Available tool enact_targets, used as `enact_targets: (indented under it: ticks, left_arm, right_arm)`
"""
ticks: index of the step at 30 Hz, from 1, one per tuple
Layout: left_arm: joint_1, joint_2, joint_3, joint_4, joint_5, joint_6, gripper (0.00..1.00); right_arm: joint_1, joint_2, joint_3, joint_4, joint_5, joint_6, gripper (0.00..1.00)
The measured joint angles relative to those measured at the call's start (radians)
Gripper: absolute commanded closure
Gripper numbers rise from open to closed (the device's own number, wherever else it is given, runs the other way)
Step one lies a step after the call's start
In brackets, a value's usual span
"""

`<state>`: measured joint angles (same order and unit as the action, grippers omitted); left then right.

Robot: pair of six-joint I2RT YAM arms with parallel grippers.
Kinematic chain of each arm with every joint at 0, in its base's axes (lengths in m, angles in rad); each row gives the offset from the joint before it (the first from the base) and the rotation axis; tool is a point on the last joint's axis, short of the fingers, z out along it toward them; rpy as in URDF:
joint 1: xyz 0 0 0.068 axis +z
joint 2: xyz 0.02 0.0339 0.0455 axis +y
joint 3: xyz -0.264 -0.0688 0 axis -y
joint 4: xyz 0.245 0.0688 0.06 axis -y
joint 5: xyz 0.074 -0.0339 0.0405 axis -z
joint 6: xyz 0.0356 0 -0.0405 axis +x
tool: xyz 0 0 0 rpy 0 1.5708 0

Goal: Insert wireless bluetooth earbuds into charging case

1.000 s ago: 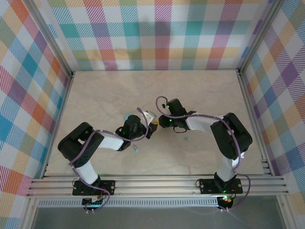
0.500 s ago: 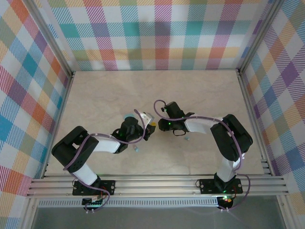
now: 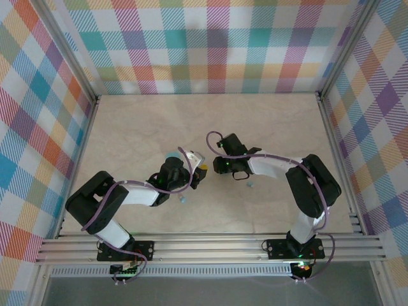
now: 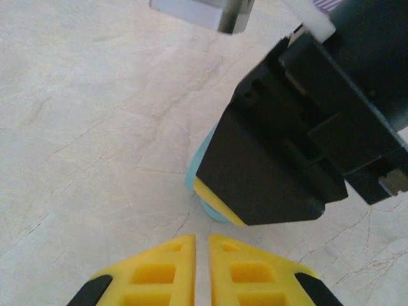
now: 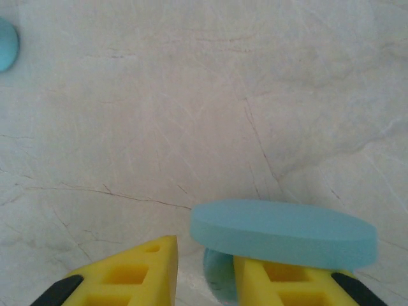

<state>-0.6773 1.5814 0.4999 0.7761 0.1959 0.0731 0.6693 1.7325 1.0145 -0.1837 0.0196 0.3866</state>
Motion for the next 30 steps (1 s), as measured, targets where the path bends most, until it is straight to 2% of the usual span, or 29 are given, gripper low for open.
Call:
enact_targets:
  ticks: [8, 17, 21, 25, 30]
  left_arm:
    - [0.0, -0.001, 0.0, -0.016, 0.0, 0.003, 0.87]
    - [0.0, -0.026, 0.0, -0.023, 0.002, 0.002, 0.86]
    - [0.0, -0.027, 0.0, -0.026, 0.004, -0.003, 0.79]
    - [0.0, -0.02, 0.002, -0.026, 0.02, -0.014, 0.73]
    - [-0.003, 0.012, 0.024, -0.045, 0.051, -0.026, 0.75]
  right_arm:
    - [0.0, -0.012, 0.007, -0.031, 0.0, 0.0, 0.69]
    - [0.0, -0.129, 0.056, -0.096, -0.009, 0.0, 0.68]
    - [-0.003, -0.173, 0.09, -0.119, -0.013, -0.006, 0.64]
    - [-0.041, -0.175, 0.116, -0.146, -0.058, -0.009, 0.62]
    - [-0.136, -0.104, 0.202, -0.214, -0.147, -0.037, 0.71]
